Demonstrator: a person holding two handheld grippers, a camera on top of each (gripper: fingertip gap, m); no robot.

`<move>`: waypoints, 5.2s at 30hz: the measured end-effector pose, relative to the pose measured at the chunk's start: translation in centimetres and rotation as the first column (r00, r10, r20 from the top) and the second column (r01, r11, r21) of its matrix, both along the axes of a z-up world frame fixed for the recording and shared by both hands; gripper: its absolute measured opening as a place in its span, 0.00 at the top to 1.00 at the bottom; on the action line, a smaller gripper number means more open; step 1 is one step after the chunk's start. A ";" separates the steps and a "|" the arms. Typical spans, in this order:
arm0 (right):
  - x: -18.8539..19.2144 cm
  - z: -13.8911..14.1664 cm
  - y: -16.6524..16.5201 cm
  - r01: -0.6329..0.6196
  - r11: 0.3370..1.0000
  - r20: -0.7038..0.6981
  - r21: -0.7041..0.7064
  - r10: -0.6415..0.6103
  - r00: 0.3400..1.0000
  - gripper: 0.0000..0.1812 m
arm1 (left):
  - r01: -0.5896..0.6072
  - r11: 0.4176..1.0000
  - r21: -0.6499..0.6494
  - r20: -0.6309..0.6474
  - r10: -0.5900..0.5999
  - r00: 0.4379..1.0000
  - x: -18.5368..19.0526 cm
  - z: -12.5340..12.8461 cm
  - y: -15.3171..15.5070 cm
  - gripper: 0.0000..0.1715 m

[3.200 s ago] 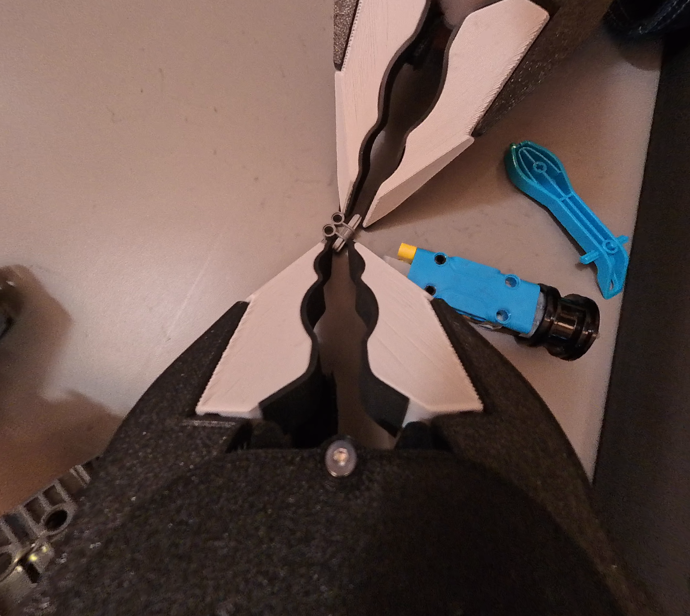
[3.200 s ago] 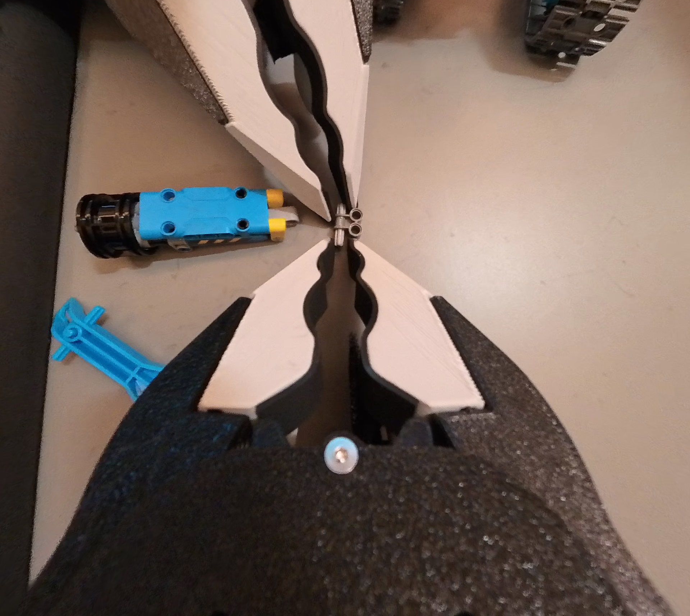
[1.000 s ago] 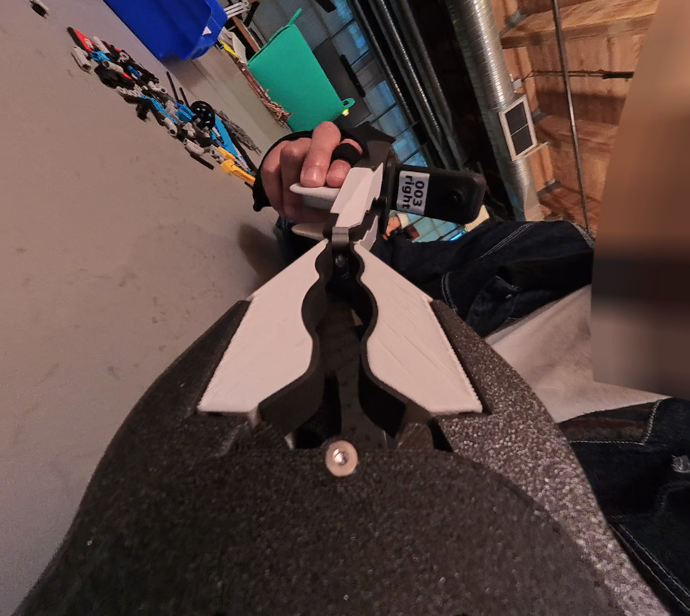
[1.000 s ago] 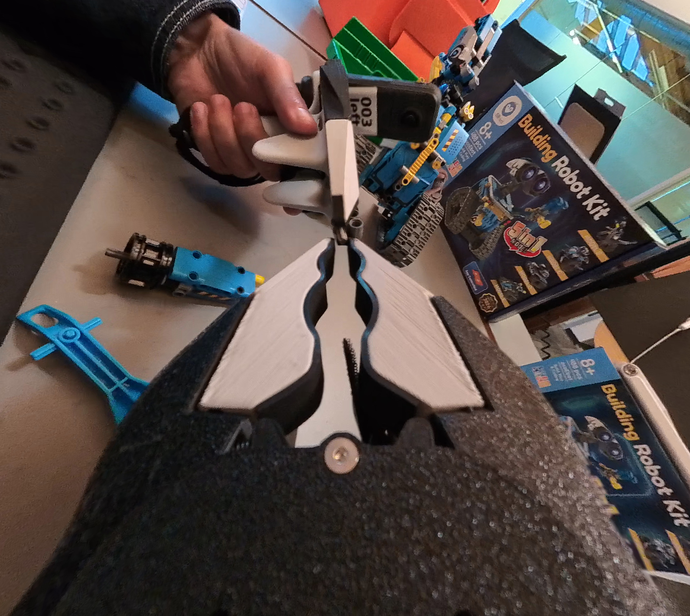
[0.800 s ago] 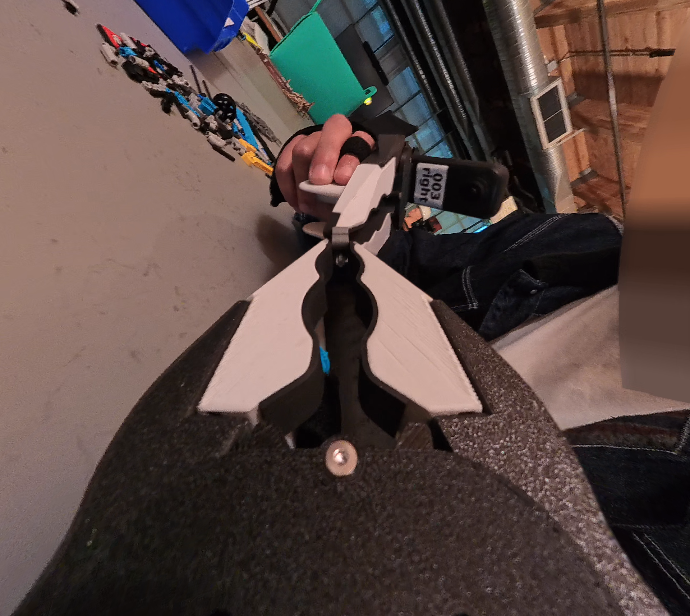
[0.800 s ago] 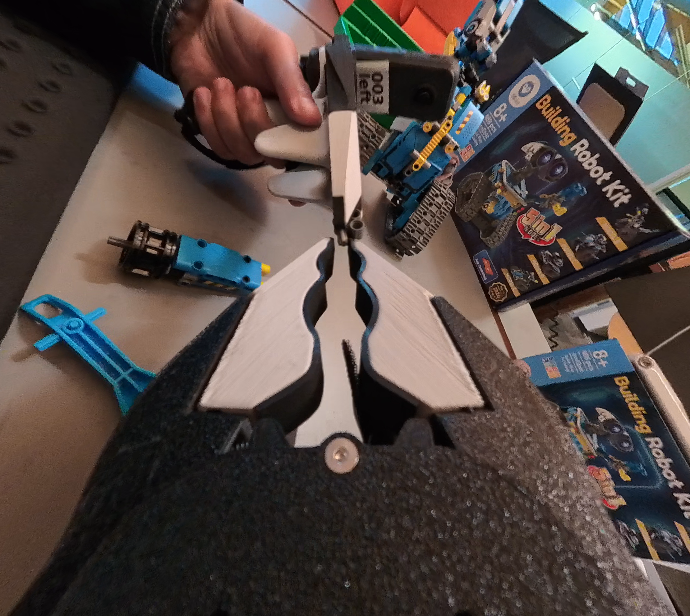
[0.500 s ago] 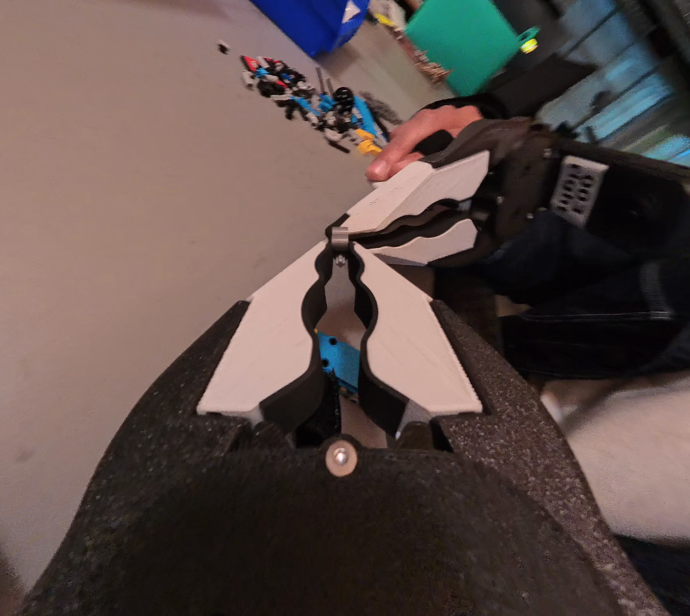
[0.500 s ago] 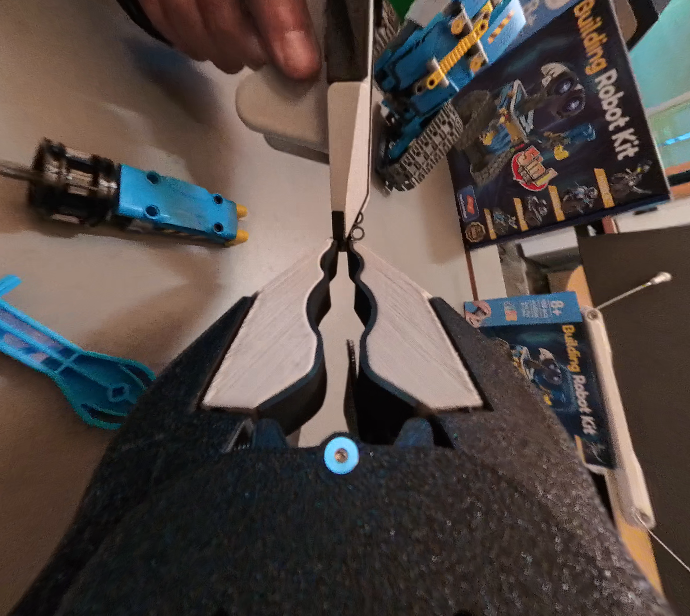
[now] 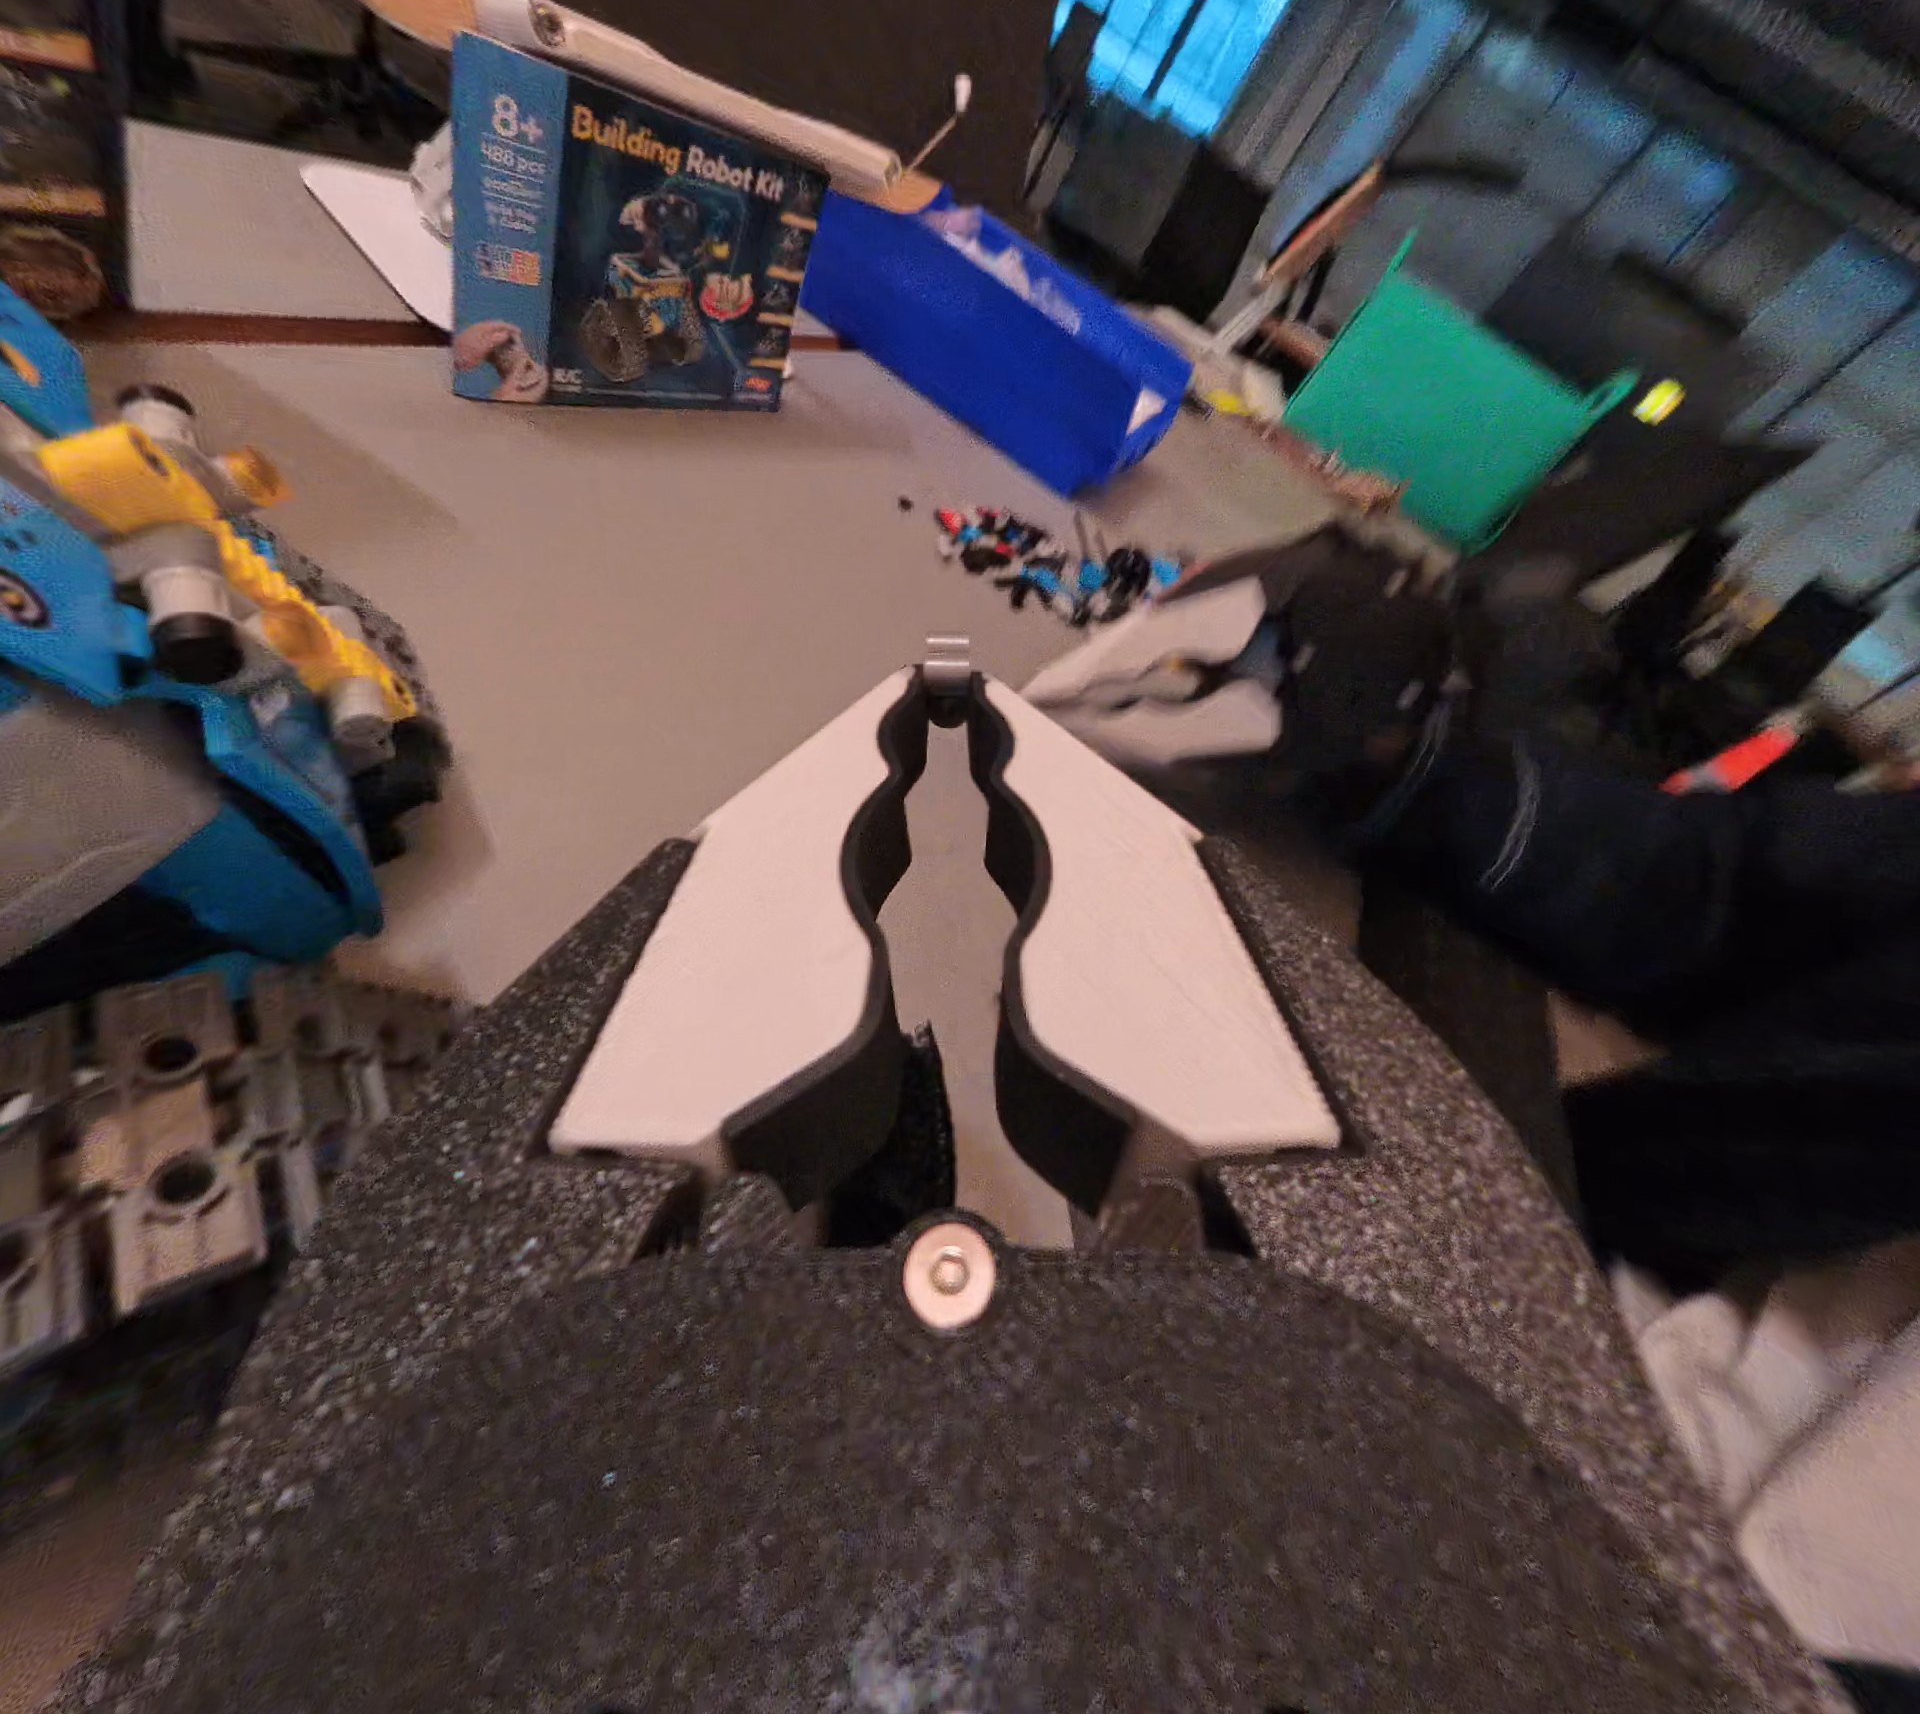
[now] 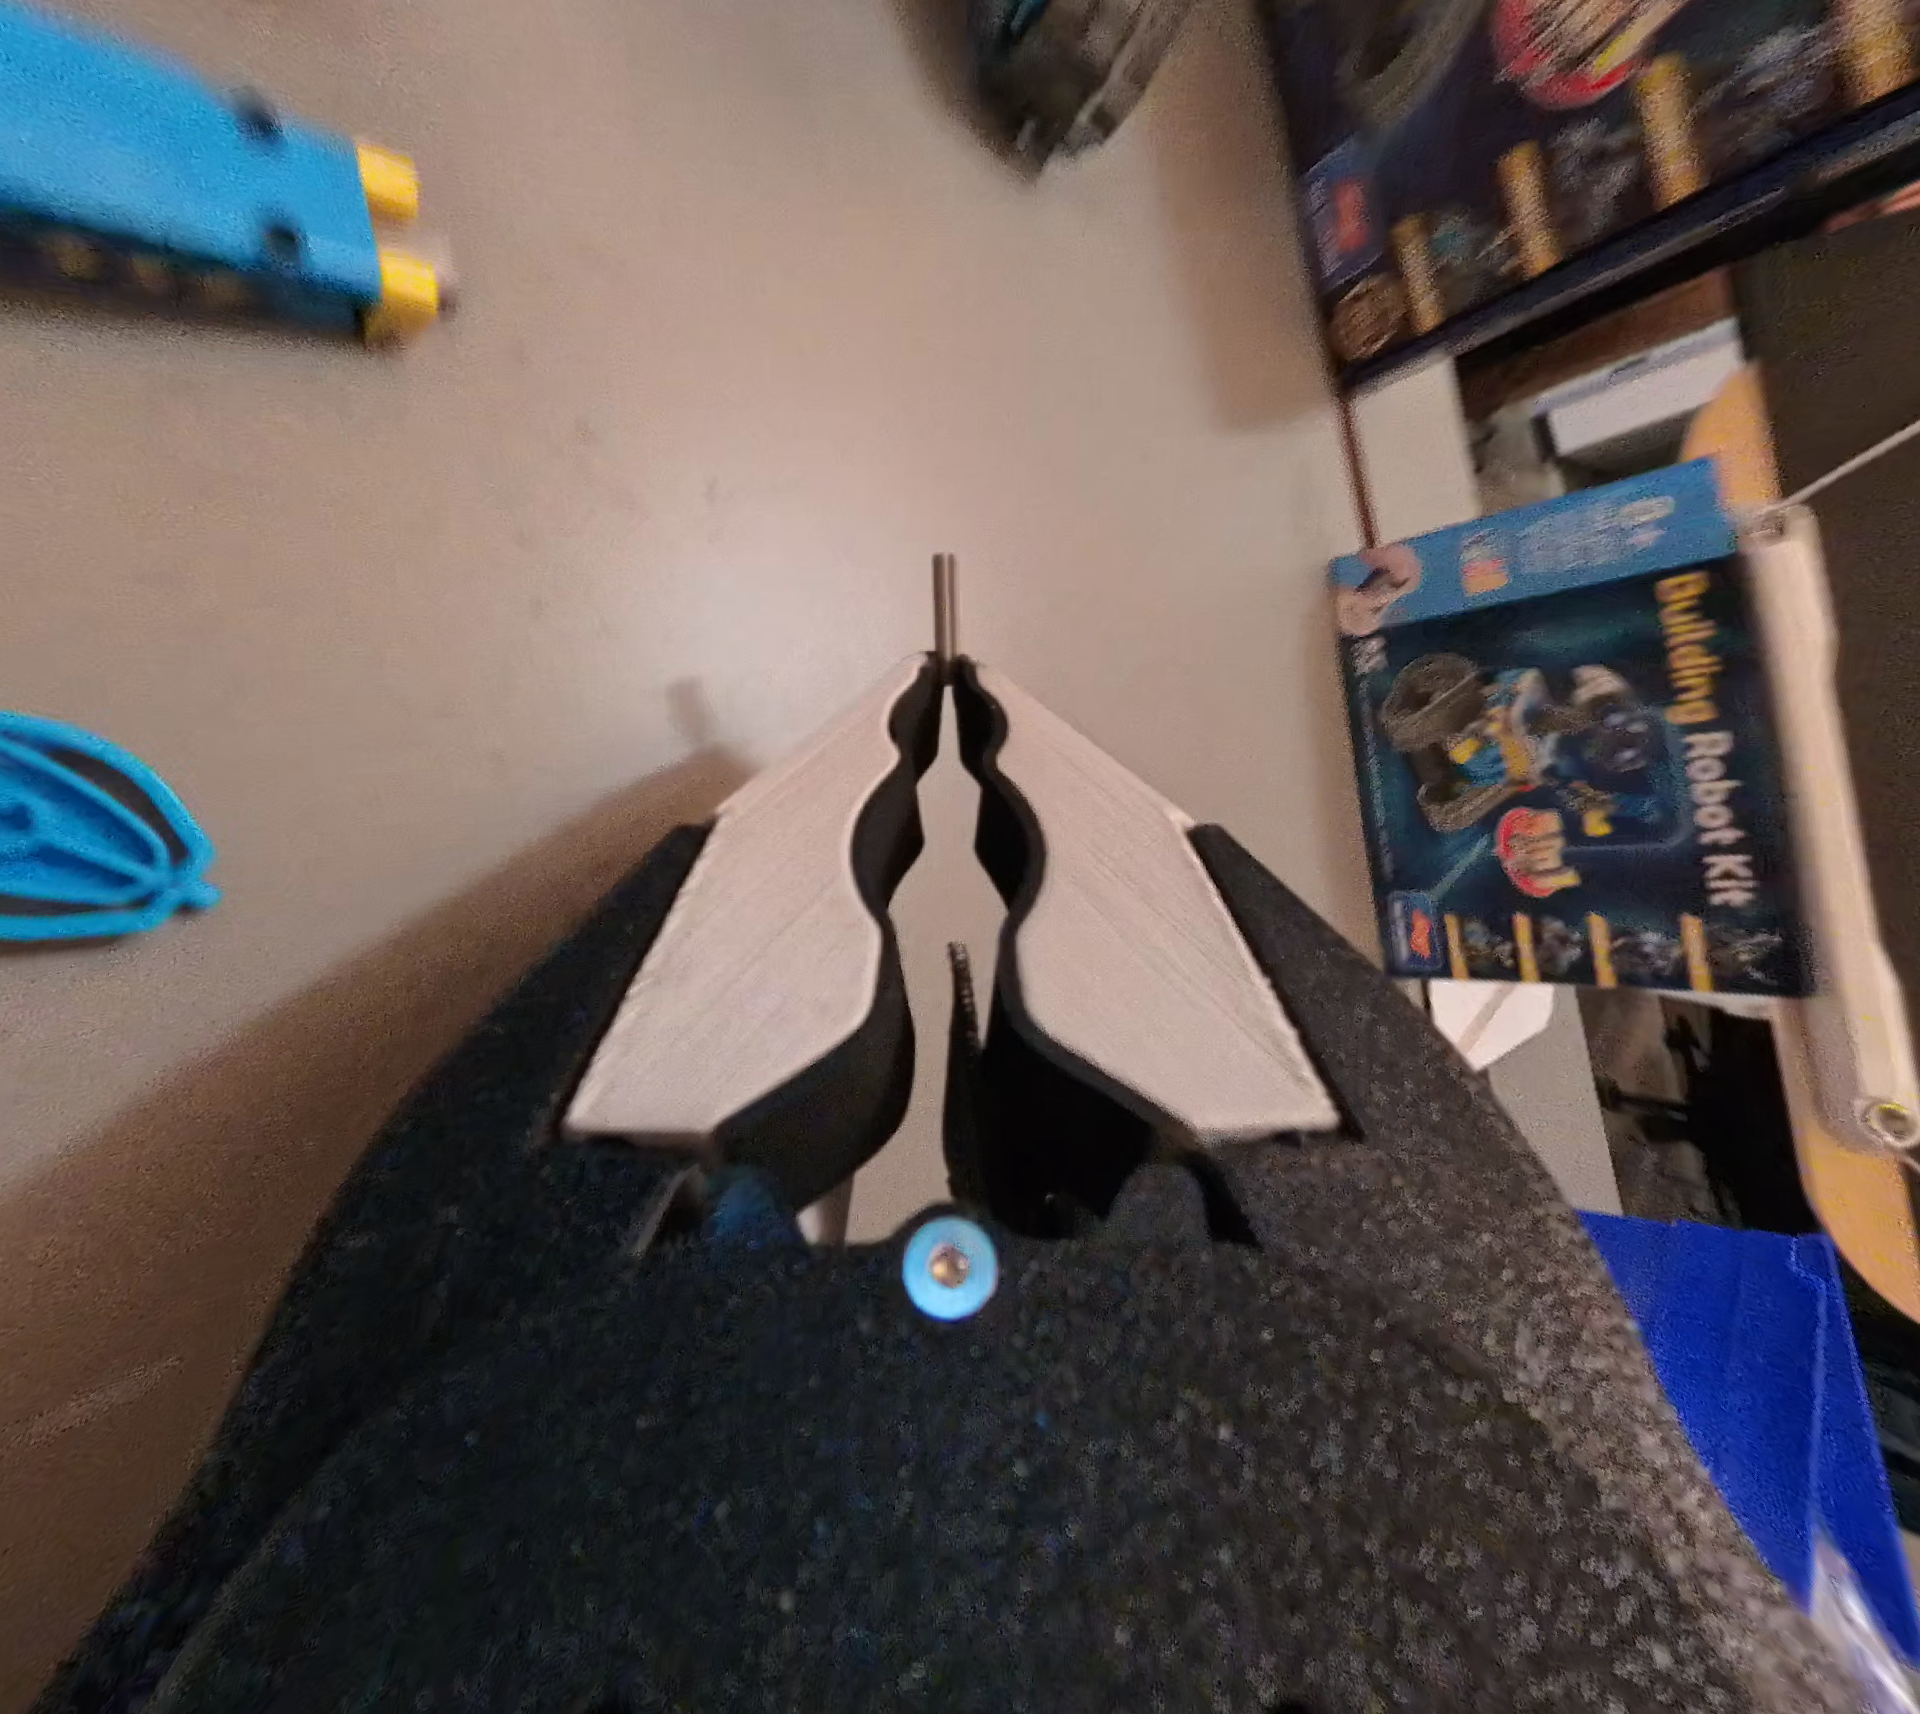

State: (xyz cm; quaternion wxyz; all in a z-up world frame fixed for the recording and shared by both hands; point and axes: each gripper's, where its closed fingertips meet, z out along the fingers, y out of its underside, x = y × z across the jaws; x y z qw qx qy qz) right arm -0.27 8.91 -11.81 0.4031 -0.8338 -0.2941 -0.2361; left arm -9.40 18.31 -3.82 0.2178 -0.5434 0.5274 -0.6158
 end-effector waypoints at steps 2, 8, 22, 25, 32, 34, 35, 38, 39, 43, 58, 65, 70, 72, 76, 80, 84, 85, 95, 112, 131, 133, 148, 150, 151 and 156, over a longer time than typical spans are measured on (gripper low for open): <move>0.2 1.0 0.5 0.013 0.999 -0.031 0.032 -0.012 0.999 1.00 | 0.110 0.993 0.043 -0.004 -0.110 0.994 0.0 -0.4 -3.6 0.97; 7.3 0.4 -4.2 0.250 0.967 -0.230 -0.050 -0.255 0.939 0.99 | 0.228 0.966 0.123 -0.125 -0.213 0.969 0.3 -3.8 -6.5 0.97; 16.4 -1.2 -16.2 0.677 0.723 -0.349 -0.140 -0.676 0.649 0.86 | 0.169 0.694 0.700 -0.009 -0.228 0.974 3.1 -5.1 -12.6 0.96; 6.9 2.0 -10.2 0.453 0.891 -0.718 -0.023 -0.330 0.613 0.81 | 0.070 0.575 0.815 0.084 -0.237 0.968 3.2 -4.5 -13.5 0.96; -5.9 4.5 -3.0 0.181 0.982 -0.965 0.056 0.006 0.263 0.82 | -0.081 0.333 0.939 0.142 -0.164 0.976 3.6 -4.9 -13.1 0.96; -6.3 3.5 -2.5 0.179 0.984 -0.967 0.017 -0.029 0.252 0.83 | -0.105 0.270 0.957 0.145 -0.133 0.980 3.9 -5.1 -12.5 0.96; -6.4 3.5 -2.5 0.178 0.984 -0.974 0.011 -0.030 0.225 0.86 | -0.096 0.260 0.961 0.131 -0.120 0.984 3.9 -5.4 -12.3 0.96; -6.2 2.8 -2.4 0.194 0.981 -0.964 -0.006 -0.057 0.258 0.93 | -0.070 0.279 0.958 0.105 -0.111 0.988 3.9 -5.9 -12.2 0.96; -6.0 2.9 -2.3 0.210 0.978 -0.962 0.002 -0.056 0.266 0.91 | -0.075 0.284 0.956 0.109 -0.107 0.988 3.9 -5.7 -12.2 0.96; -6.2 3.1 -2.4 0.192 0.981 -0.955 0.013 -0.045 0.292 0.96 | -0.074 0.301 0.951 0.110 -0.106 0.988 3.7 -5.7 -12.2 0.96; 16.1 -1.7 -18.2 0.772 0.627 -0.580 -0.107 -0.670 0.464 0.97 | -0.081 0.891 0.446 -0.234 0.203 0.951 -2.0 -7.3 -7.6 0.84; 17.3 -0.7 -19.3 0.817 0.576 -0.593 -0.032 -0.669 0.448 0.93 | -0.020 0.933 0.360 -0.401 0.174 0.899 -3.5 -8.4 -10.4 0.75; 15.3 4.2 -17.0 0.781 0.614 -0.711 0.118 -0.497 0.498 0.92 | -0.010 0.935 0.354 -0.483 0.192 0.854 -3.4 -10.6 -10.5 0.66; 11.1 5.1 -13.3 0.655 0.744 -0.775 0.127 -0.338 0.534 0.92 | 0.014 0.932 0.363 -0.506 0.184 0.842 -3.4 -11.2 -10.6 0.67; -0.6 2.8 -6.0 0.179 0.984 -0.866 -0.016 -0.103 0.489 0.84 | 0.102 0.899 0.427 -0.539 0.162 0.827 -3.7 -12.0 -10.3 0.75; -5.3 -0.4 -1.9 -0.092 0.989 -0.834 -0.116 -0.046 0.550 0.75 | 0.223 0.768 0.601 -0.484 0.127 0.866 -3.9 -12.1 -8.8 0.85; -7.7 0.4 -0.7 -0.276 0.961 -0.817 -0.029 0.136 0.561 0.77 | 0.201 0.834 0.513 -0.381 0.011 0.925 -3.5 -10.2 -8.4 0.86; -8.0 1.1 -0.6 -0.282 0.959 -0.837 0.018 0.168 0.520 0.79 | 0.211 0.891 0.402 -0.328 -0.075 0.942 -3.4 -8.9 -9.2 0.86; -10.6 6.2 -2.6 -0.352 0.903 -0.873 0.248 0.366 0.323 0.85 | 0.315 0.948 -0.045 -0.131 -0.319 0.939 -3.7 -4.5 -11.5 0.85; -11.1 6.1 -3.1 -0.373 0.897 -0.877 0.239 0.364 0.314 0.86 | 0.369 0.929 0.006 -0.044 -0.368 0.929 -4.4 -3.3 -12.6 0.86; -10.5 7.2 -2.9 -0.319 0.877 -0.642 0.359 0.480 0.598 0.94 | 0.328 0.940 0.090 -0.050 -0.325 0.945 -4.0 -3.8 -12.4 0.86; -10.5 6.6 -2.7 -0.316 0.884 -0.604 0.344 0.466 0.647 0.91 | 0.298 0.947 0.121 -0.089 -0.289 0.953 -3.6 -4.7 -11.9 0.86; -10.3 -0.1 -2.7 -0.368 0.930 -0.541 0.006 0.312 0.781 0.96 | 0.264 0.836 0.481 -0.240 -0.164 0.957 -3.0 -9.2 -11.1 0.86; -10.5 -1.0 -3.2 -0.384 0.921 -0.625 -0.060 0.265 0.734 0.97 | 0.265 0.773 0.577 -0.242 -0.148 0.959 -3.0 -9.8 -11.2 0.86; -10.6 -1.3 -3.3 -0.384 0.920 -0.670 -0.079 0.236 0.704 0.97 | 0.265 0.752 0.603 -0.243 -0.143 0.959 -3.0 -10.0 -11.2 0.86; -11.1 -3.6 -4.1 -0.415 0.884 -0.789 -0.214 0.094 0.607 0.97 | 0.301 0.649 0.699 -0.297 -0.120 0.947 -3.3 -11.7 -11.3 0.86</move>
